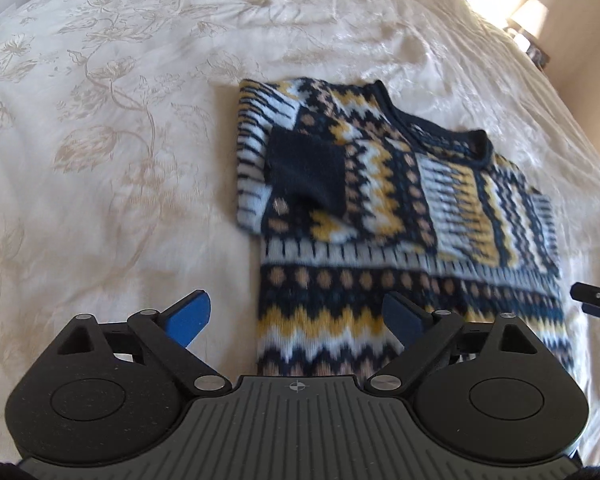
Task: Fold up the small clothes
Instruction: 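Move both grippers to the navy ribbed hem and grasp it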
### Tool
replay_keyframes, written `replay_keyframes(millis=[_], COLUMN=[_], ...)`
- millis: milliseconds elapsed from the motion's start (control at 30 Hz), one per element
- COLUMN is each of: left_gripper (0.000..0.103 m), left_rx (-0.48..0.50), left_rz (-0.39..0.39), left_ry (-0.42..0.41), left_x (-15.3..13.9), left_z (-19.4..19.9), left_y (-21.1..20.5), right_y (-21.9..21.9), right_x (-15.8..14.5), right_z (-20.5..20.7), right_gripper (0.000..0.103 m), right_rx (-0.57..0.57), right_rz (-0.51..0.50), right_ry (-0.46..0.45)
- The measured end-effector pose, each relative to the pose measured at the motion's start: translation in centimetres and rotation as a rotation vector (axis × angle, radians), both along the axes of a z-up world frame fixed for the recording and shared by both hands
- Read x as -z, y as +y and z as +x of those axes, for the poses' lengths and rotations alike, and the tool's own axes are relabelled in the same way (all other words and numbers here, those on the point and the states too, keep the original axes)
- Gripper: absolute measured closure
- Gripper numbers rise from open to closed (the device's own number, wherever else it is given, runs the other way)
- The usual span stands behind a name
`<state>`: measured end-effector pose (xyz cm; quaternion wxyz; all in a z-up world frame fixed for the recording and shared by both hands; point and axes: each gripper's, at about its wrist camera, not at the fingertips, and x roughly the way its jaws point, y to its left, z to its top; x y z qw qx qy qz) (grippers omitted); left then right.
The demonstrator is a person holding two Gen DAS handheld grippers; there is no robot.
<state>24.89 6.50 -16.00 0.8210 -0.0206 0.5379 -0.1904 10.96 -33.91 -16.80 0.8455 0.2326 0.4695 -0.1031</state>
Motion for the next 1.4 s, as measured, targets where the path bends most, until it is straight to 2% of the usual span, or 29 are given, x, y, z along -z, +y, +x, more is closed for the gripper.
replay_keyframes(millis=[200,467,667,967,1167,1400], left_gripper=[0.009,0.009,0.009,0.009,0.009,0.009], left_rx=[0.041,0.126,0.152,0.107,0.098,0.060], left_rz=[-0.022,-0.009,-0.002,0.023,0.061,0.063], left_ry=[0.048,0.098,0.116,0.147,0.115,0.094], left_x=[0.3,1.6,2.2,2.9,2.7,3.3], left_z=[-4.3,-9.6,-12.5,-15.6,-17.3,-18.9], left_y=[1.2,3.3,4.3,4.2,3.4,2.8], right_y=[2.6,6.1,8.0,9.3,9.8,10.4], right_x=[-0.1,1.0,1.8,2.8,3.3,4.0], right_z=[-4.8,-11.2,-14.2,-16.6,-17.6,-18.3], right_gripper=[0.001,0.001,0.001,0.001,0.001,0.001], right_rx=[0.012,0.052,0.043,-0.016,-0.053,-0.124], right_rz=[0.004,0.028,0.042,0.066,0.068,0.068], right_ry=[0.027,0.078,0.100,0.103,0.095,0.085])
